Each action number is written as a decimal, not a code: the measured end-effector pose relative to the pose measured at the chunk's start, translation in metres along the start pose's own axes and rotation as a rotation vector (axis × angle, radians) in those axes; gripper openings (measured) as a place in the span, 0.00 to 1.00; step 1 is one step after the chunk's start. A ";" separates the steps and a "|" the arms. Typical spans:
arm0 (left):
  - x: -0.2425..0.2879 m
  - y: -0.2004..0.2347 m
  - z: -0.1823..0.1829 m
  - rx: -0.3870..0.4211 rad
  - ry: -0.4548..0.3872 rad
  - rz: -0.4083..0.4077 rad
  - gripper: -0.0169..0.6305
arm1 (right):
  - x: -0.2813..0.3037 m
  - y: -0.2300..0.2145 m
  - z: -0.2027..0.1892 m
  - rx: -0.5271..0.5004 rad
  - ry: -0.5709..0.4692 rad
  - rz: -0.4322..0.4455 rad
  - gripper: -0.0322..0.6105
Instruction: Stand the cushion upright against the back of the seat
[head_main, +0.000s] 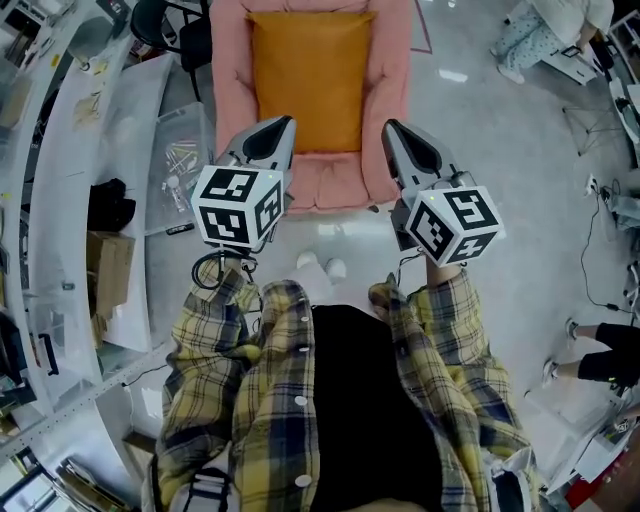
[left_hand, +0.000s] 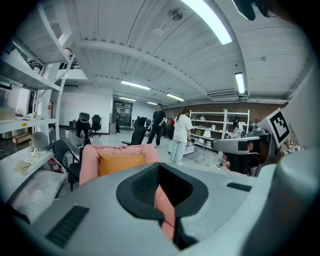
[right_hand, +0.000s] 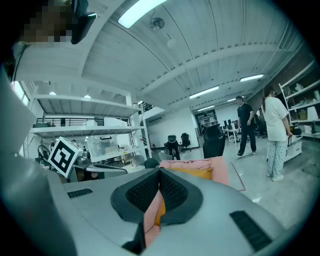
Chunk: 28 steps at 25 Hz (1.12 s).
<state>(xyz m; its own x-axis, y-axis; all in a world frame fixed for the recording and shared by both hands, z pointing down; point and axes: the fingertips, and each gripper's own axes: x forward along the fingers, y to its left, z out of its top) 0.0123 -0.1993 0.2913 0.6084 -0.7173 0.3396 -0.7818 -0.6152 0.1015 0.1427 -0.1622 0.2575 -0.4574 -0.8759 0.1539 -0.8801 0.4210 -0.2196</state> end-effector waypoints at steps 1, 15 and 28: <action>-0.006 -0.005 0.004 0.013 -0.020 -0.007 0.03 | -0.006 0.004 0.002 0.006 -0.013 0.003 0.08; -0.084 -0.049 0.023 0.079 -0.148 -0.100 0.03 | -0.046 0.068 0.004 -0.062 -0.032 0.041 0.08; -0.109 -0.044 0.024 0.057 -0.181 -0.124 0.03 | -0.034 0.101 -0.004 -0.106 0.001 0.068 0.08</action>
<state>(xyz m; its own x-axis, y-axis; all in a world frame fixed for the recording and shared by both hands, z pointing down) -0.0164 -0.1026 0.2271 0.7182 -0.6786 0.1541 -0.6934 -0.7163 0.0777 0.0688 -0.0889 0.2334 -0.5167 -0.8442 0.1428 -0.8554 0.5022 -0.1268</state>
